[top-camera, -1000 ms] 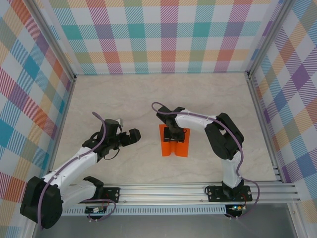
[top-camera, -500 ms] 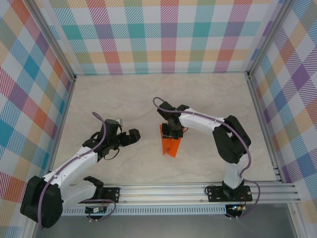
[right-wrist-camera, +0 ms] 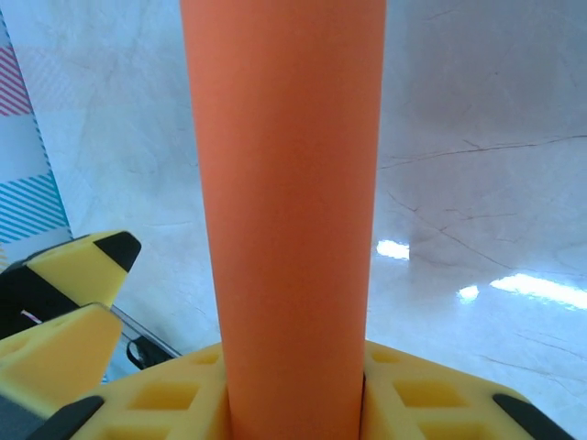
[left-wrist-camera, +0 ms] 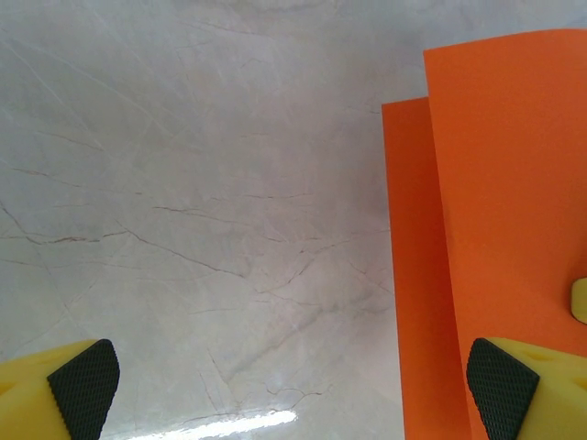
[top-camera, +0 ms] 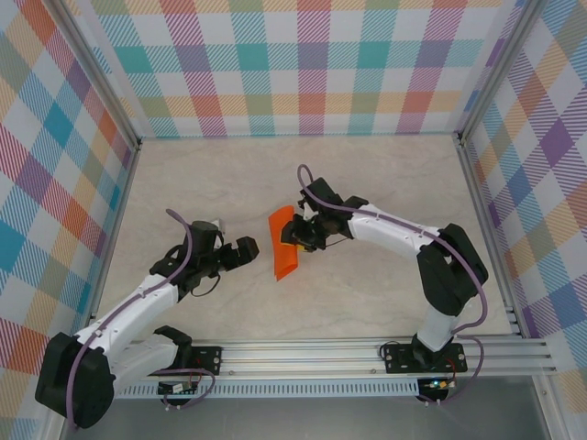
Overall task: Fold a paper plane with a square sheet of paper (pick it up from the middle)
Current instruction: Fold the square sheet of paper in half at the center of the table.
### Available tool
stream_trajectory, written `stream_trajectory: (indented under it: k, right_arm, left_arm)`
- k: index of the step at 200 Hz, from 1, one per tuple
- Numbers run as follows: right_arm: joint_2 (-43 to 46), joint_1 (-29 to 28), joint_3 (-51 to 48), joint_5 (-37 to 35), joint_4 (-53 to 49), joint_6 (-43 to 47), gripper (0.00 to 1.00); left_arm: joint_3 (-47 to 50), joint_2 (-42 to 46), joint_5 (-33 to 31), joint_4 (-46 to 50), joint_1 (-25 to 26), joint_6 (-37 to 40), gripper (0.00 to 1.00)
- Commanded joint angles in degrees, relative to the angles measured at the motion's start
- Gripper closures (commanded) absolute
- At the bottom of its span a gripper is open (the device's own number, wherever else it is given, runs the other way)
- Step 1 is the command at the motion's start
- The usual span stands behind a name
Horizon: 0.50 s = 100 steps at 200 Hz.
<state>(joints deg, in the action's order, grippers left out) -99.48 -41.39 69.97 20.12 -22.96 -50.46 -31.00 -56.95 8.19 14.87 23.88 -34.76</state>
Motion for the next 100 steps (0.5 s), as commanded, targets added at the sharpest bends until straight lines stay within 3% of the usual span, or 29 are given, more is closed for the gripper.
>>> stream_trajectory:
  k: [1,44,75,100]
  right_arm:
    - [0.4,1.5,-5.0,1.9,4.6,-3.3,0.62]
    - [0.2,2.4,-12.9,-2.0,5.9,-4.2,0.50]
    - [0.5,2.5,-12.9,-4.6,1.9,-2.0,0.37]
    - [0.7,2.9,-11.9,-6.9,-1.4,-0.8,0.35]
  left_arm:
    - [-1.0,0.5,2.1,-0.3,0.2,-0.8,0.00]
    - [-0.1,-1.4,5.0,-3.1,0.2,-0.9,0.00]
    - [-0.3,-2.6,6.2,-5.0,0.3,-1.2,0.00]
    - [-1.2,-4.9,8.1,-6.3,0.5,-0.7,0.00]
